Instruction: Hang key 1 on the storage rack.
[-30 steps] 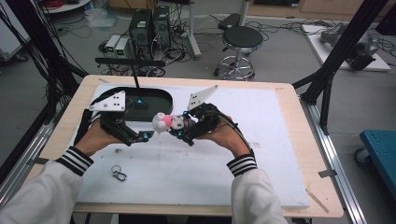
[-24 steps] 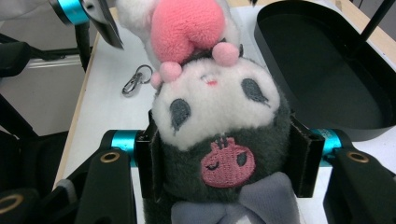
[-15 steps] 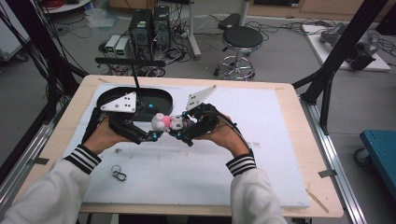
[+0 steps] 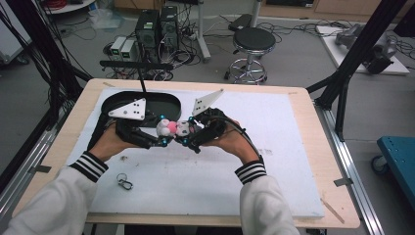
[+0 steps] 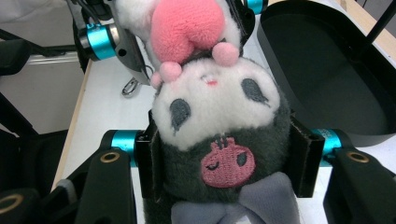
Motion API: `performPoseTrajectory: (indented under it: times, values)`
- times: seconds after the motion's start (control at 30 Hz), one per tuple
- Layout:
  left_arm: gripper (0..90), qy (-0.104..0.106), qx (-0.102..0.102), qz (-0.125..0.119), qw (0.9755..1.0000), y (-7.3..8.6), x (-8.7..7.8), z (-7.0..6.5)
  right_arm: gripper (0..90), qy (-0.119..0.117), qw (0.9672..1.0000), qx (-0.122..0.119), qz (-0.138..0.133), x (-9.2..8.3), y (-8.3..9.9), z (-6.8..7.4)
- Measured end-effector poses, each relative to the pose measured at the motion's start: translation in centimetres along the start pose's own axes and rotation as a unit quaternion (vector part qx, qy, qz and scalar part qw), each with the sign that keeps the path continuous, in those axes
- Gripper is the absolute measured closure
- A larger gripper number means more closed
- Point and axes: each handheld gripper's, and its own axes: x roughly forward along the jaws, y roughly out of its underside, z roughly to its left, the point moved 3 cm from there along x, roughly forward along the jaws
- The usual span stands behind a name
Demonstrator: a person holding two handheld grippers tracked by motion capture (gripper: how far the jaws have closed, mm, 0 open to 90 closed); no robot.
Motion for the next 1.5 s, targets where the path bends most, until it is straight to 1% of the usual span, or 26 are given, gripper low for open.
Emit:
performPoseTrajectory:
  times: [0.2,0.27,0.4,0.47,0.5,0.57,0.6,0.63,0.67,0.7,0.73,0.77,0.83,0.87,0.9,0.97,1.0,1.07,1.13,1.2,1.27,1.3,1.33,1.4,1.43,1.5]
  values:
    - [49.5,-0.003,0.004,0.01,0.9999,0.1,0.0,0.0,42.7,-0.005,0.9999,0.006,0.008,0.2,0.0,0.1]
    - [51.3,-0.006,0.007,0.013,0.9999,0.1,-0.1,-0.1,42.7,-0.005,1.0,0.002,0.007,0.2,0.0,0.0]
    - [53.6,-0.009,0.011,0.013,0.9998,0.0,-0.1,-0.1,42.5,-0.007,1.0,0.003,0.005,0.3,0.1,0.0]
    - [54.3,-0.011,0.01,0.012,0.9998,0.0,-0.1,-0.2,41.7,-0.009,0.9999,0.008,0.007,0.2,0.1,0.1]
    - [54.4,-0.011,0.009,0.011,0.9998,0.0,-0.2,-0.2,40.8,-0.007,1.0,0.004,0.004,0.3,0.1,0.0]
    - [54.7,-0.009,0.008,0.009,0.9999,0.0,-0.2,-0.2,36.7,-0.009,0.9999,0.006,0.002,0.3,0.1,0.0]
    - [54.8,-0.007,0.007,0.007,0.9999,-0.1,-0.2,-0.3,32.9,-0.012,0.9999,0.006,0.001,0.3,0.1,0.0]
    - [54.9,-0.009,0.011,0.009,0.9999,-0.1,-0.2,-0.3,27.8,-0.015,0.9998,0.009,0.002,0.3,0.1,0.1]
    - [54.9,-0.012,0.011,0.009,0.9998,-0.1,-0.2,-0.3,19.6,-0.009,0.9999,-0.007,0.004,0.4,0.1,0.1]
    - [54.9,-0.012,0.011,0.009,0.9998,-0.1,-0.2,-0.3,7.4,-0.002,0.9996,-0.027,0.011,0.4,0.2,0.1]
    - [54.9,-0.013,0.011,0.008,0.9998,-0.1,-0.2,-0.3,0.8,0.007,0.9992,-0.039,0.008,0.5,0.2,0.3]
    - [54.8,-0.015,0.011,0.01,0.9998,-0.1,-0.3,-0.3,0.6,0.013,0.9993,-0.036,0.002,0.6,0.1,0.3]
    - [54.8,-0.015,0.006,0.007,0.9998,-0.1,-0.3,-0.2,0.6,0.012,0.9993,-0.031,-0.016,0.4,0.1,0.4]
    - [54.8,-0.016,0.006,0.007,0.9998,-0.1,-0.3,-0.2,0.6,0.018,0.9991,-0.027,-0.025,0.2,0.1,0.4]
    - [54.8,-0.017,0.006,0.006,0.9998,-0.2,-0.4,-0.2,0.6,0.022,0.9992,-0.016,-0.03,0.1,0.2,0.4]
    - [54.7,-0.019,0.005,0.005,0.9998,-0.2,-0.6,-0.2,0.6,0.025,0.999,-0.009,-0.037,-0.3,0.5,0.2]
    - [54.7,-0.022,0.003,0.003,0.9998,-0.2,-0.7,-0.2,0.6,0.032,0.9986,-0.008,-0.041,-0.4,0.6,0.2]
    - [54.7,-0.026,-0.001,0.002,0.9997,-0.2,-0.9,-0.1,0.6,0.041,0.9978,0.002,-0.052,-0.9,0.9,0.2]
    - [54.7,-0.032,-0.003,0.001,0.9995,-0.2,-1.1,0.0,0.6,0.056,0.9971,0.006,-0.051,-1.5,1.3,0.2]
    - [54.6,-0.037,-0.005,-0.002,0.9993,-0.2,-1.4,0.1,0.6,0.06,0.9965,0.015,-0.056,-2.2,1.7,0.4]
    - [54.7,-0.043,-0.012,-0.008,0.999,-0.3,-1.8,0.3,0.6,0.076,0.9951,0.021,-0.061,-3.0,2.2,0.6]
    - [54.7,-0.046,-0.015,-0.009,0.9988,-0.3,-2.0,0.3,0.6,0.082,0.994,0.023,-0.068,-3.4,2.4,0.6]
    - [54.7,-0.049,-0.018,-0.011,0.9986,-0.3,-2.1,0.4,0.6,0.088,0.993,0.03,-0.073,-3.9,2.7,0.7]
    - [54.7,-0.059,-0.019,-0.012,0.998,-0.3,-2.5,0.5,0.6,0.101,0.9904,0.04,-0.086,-4.7,3.2,1.0]
    - [54.7,-0.063,-0.02,-0.015,0.9977,-0.3,-2.6,0.6,0.6,0.106,0.9891,0.04,-0.094,-5.1,3.5,1.1]
    - [54.6,-0.074,-0.02,-0.018,0.9969,-0.4,-3.0,0.7,0.7,0.121,0.9866,0.046,-0.099,-6.0,4.1,1.4]
